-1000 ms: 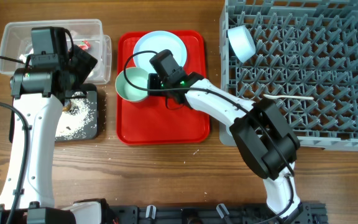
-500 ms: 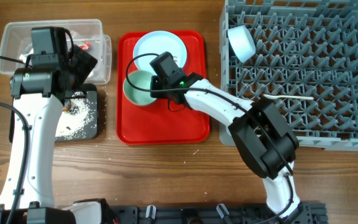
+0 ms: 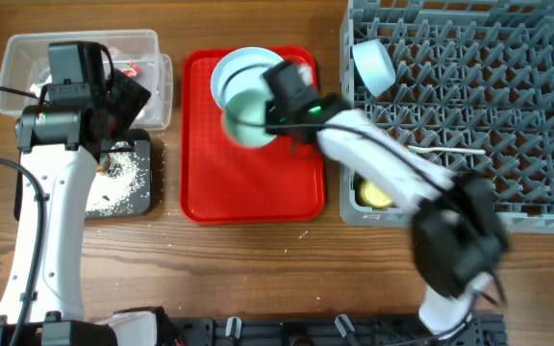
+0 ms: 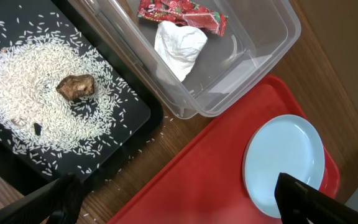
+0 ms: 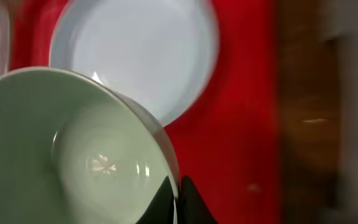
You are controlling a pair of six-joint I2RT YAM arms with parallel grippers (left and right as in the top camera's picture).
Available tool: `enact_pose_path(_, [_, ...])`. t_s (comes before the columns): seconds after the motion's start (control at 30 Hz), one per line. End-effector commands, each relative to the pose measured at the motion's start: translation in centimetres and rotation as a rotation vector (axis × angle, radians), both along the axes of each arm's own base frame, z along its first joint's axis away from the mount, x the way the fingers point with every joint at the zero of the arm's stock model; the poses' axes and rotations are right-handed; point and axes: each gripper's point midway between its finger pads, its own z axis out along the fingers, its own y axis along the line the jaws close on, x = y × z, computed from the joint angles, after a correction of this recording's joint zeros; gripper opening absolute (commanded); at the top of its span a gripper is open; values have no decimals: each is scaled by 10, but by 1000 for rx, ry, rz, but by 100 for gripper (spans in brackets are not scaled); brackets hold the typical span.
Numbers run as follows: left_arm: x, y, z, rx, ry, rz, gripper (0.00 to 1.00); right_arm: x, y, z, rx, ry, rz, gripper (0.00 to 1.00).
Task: Sort waste into correct bins and load items into the dishwasher rack
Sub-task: 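Grasp the green bowl with the right gripper and place it in the rack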
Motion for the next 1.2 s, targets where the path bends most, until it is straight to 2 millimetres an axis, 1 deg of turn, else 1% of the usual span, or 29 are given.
enact_pose_path(0.0, [0,1,11,3,-29,-1,100,4,-96,109,-126,-247,-246,4])
enact_pose_path(0.03, [0,1,11,3,-29,-1,100,-5,-123,130,-167,-282,-309,4])
enact_pose_path(0.07, [0,1,11,3,-29,-1,100,-15,-145,146,-212,-308,-363,4])
enact_pose_path(0.13, [0,1,11,3,-29,-1,100,-36,-181,167,-320,-341,-453,4])
enact_pose_path(0.17, [0,1,11,3,-29,-1,100,-44,-194,174,-374,-352,-486,4])
enact_pose_path(0.2, [0,1,11,3,-29,-1,100,-53,-207,180,-438,-358,-518,4])
enact_pose_path(0.27, [0,1,11,3,-29,-1,100,-65,-225,184,-553,-351,-555,4])
enact_pose_path(0.33, [0,1,11,3,-29,-1,100,-73,-239,180,-679,-320,-568,4])
enact_pose_path(0.37, [0,1,11,3,-29,-1,100,-75,-242,176,-733,-297,-563,4])
enact_pose_path(0.43, [0,1,11,3,-29,-1,100,-72,-242,166,-815,-244,-501,4])
enact_pose_path(0.5, [0,1,11,3,-29,-1,99,-64,-238,150,-911,-174,-401,4])
enact_pose_path(0.53, [0,1,11,3,-29,-1,100,-59,-235,139,-980,-123,-325,4])
enact_pose_path(0.6, [0,1,11,3,-29,-1,100,-51,-235,125,-1100,-57,-234,4])
enact_pose_path(0.7, [0,1,11,3,-29,-1,100,-42,-232,102,-1190,20,-152,4])
enact_pose_path(0.77, [0,1,11,3,-29,-1,100,-37,-230,83,-1250,88,-71,4])
enact_pose_path(0.87, [0,1,11,3,-29,-1,100,-32,-229,68,-1320,150,11,4])
enact_pose_path(0.93, [0,1,11,3,-29,-1,100,-29,-232,69,-1378,150,1,4])
enact_pose_path(1.03, [0,1,11,3,-29,-1,100,-25,-228,65,-1376,150,26,4])
enact_pose_path(1.07, [0,1,11,3,-29,-1,100,-24,-225,61,-1357,157,50,4])
enact_pose_path(1.13, [0,1,11,3,-29,-1,100,-23,-213,46,-1279,182,135,4])
enact_pose_path(1.17, [0,1,11,3,-29,-1,100,-24,-204,36,-1220,192,179,6])
